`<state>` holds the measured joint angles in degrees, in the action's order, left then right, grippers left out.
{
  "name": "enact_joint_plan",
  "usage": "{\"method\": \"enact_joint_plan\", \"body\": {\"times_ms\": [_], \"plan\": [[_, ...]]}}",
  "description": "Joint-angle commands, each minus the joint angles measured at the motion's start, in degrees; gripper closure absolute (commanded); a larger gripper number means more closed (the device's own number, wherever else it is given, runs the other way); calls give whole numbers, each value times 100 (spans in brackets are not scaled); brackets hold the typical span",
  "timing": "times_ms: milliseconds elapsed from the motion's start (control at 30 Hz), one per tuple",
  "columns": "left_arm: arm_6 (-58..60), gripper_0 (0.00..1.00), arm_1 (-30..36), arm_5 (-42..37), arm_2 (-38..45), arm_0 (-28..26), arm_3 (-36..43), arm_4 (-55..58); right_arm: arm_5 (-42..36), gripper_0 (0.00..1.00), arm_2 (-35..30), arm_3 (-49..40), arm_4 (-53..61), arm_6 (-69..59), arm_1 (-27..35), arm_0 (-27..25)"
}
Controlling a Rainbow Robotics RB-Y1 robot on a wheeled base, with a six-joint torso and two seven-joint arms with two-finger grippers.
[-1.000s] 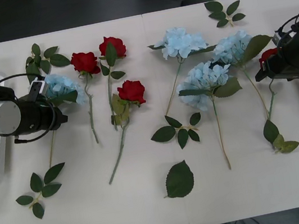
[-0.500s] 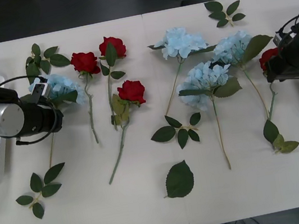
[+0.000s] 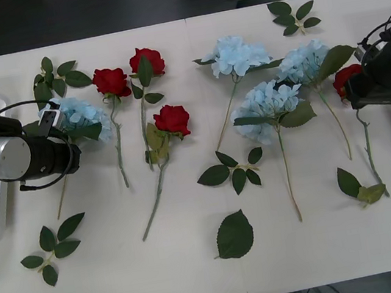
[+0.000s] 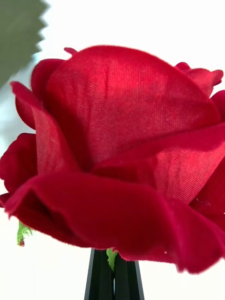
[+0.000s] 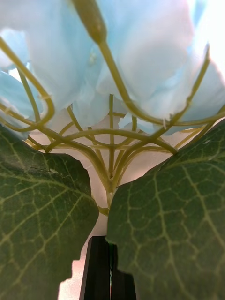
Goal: Place the red flowers into the right box and the blue flowers into the left box. If a person shows an open palm, hand one flower to the person first, then continue sorting.
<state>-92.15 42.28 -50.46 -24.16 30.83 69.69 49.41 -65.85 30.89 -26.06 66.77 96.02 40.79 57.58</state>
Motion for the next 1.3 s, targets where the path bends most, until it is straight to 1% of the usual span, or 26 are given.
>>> {"method": "enact_joint_plan", "body": {"times_ms": [33,133,200,233,267,300,333,400,433,500,633,733,767,833,867,1000,1133,1300], "plan": [[-304,100,34,-113,-72,354,98,16,-473,100,-417,22,91,101,-36,570],[-304,100,263,-869,227,459,564,51,-754,100,-487,-31,38,93,157,834],[-313,100,518,-1695,658,503,1065,113,-921,100,-487,-198,-6,66,377,1019],[-321,100,588,-1915,781,512,1205,165,-948,100,-487,-260,-59,57,421,1063],[-339,100,729,-2311,1018,503,1416,297,-956,100,-461,-391,-199,40,526,1133],[-357,100,887,-2671,1229,503,1609,447,-956,100,-381,-532,-357,22,614,1221],[-357,100,975,-2847,1343,503,1706,499,-939,100,-329,-594,-445,13,667,1247],[-383,100,1317,-3427,1765,477,2023,649,-869,100,-47,-796,-656,13,843,1344],[-392,100,1397,-3585,1888,468,2075,649,-825,100,32,-831,-691,13,886,1353],[-524,100,1695,-4139,2372,477,2154,587,-649,100,348,-928,-885,49,1045,1379],[-1218,100,2038,-4657,2934,450,1935,315,-122,100,752,-928,-1474,119,1203,1388],[-1517,100,2135,-4701,3110,450,1715,-81,186,100,928,-840,-1852,84,1229,1388],[-1657,100,2144,-4640,3189,450,1592,-371,318,100,1016,-752,-1939,66,1247,1388],[-1877,100,2144,-4314,3207,450,1337,-924,538,100,1130,-514,-2010,31,1256,1388],[-1903,100,2144,-4200,3207,441,1249,-1004,582,100,1165,-427,-2018,31,1256,1388],[-1912,100,2117,-3409,3101,380,484,-1162,968,100,1438,118,-2062,-22,1194,1335],[-1895,100,2003,-2653,2864,354,-96,-1364,1452,100,1535,391,-2124,-127,1133,1089],[-1816,100,1810,-2082,2644,318,-430,-1707,1742,100,1535,320,-2317,-602,1097,676]]}}
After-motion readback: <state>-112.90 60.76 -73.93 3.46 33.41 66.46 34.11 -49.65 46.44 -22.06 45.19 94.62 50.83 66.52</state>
